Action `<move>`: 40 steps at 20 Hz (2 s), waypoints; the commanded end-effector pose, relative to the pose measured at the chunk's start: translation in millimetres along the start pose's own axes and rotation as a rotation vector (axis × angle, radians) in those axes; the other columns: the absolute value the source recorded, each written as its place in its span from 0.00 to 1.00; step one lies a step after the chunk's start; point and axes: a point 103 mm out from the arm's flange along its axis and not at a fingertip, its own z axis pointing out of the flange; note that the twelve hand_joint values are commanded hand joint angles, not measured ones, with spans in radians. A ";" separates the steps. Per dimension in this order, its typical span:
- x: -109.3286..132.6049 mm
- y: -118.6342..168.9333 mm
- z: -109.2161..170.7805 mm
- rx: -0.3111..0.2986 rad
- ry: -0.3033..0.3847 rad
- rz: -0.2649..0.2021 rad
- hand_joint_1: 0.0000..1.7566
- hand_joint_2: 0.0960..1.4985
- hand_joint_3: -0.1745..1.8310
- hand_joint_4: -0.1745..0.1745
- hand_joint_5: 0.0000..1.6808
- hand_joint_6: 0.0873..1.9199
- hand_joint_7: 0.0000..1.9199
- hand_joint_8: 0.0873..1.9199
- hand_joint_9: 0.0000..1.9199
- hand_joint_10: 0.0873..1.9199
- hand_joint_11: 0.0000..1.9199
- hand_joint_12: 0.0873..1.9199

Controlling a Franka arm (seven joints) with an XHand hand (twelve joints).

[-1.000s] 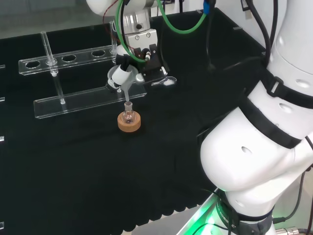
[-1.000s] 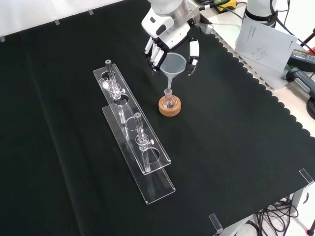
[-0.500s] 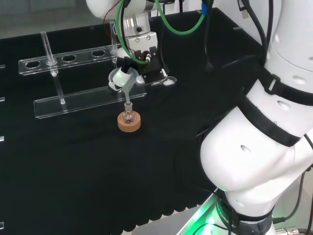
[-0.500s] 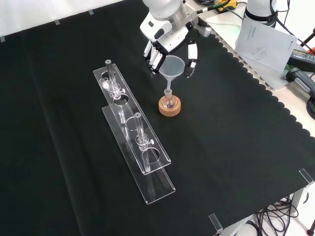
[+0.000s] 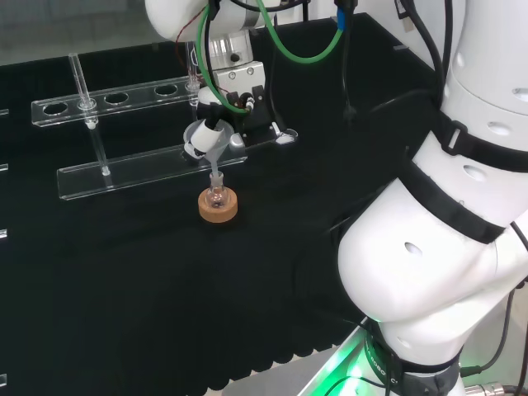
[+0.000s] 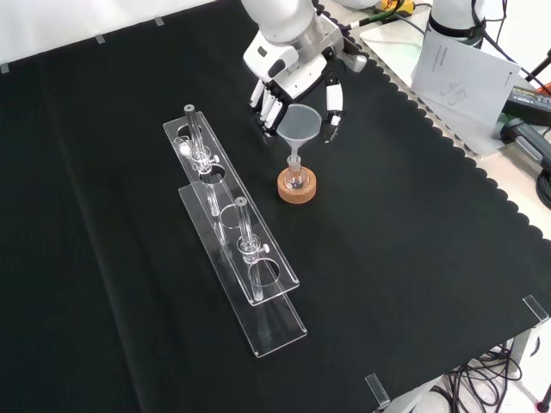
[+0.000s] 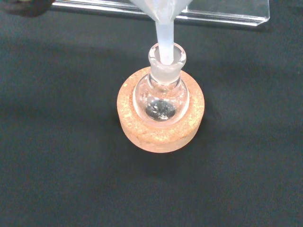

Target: Place the funnel on the round-bottom flask.

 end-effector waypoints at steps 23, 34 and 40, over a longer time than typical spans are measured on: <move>2.2 15.0 26.7 0.051 -0.021 0.010 0.40 0.53 0.35 0.30 0.34 0.25 0.34 0.38 0.47 0.30 0.26 0.65; -0.5 14.4 27.8 0.058 -0.013 -0.002 0.40 0.51 0.34 0.30 0.32 0.24 0.33 0.38 0.46 0.30 0.26 0.65; 0.2 13.5 29.2 0.058 -0.014 -0.002 0.39 0.50 0.34 0.30 0.31 0.23 0.32 0.38 0.45 0.30 0.25 0.65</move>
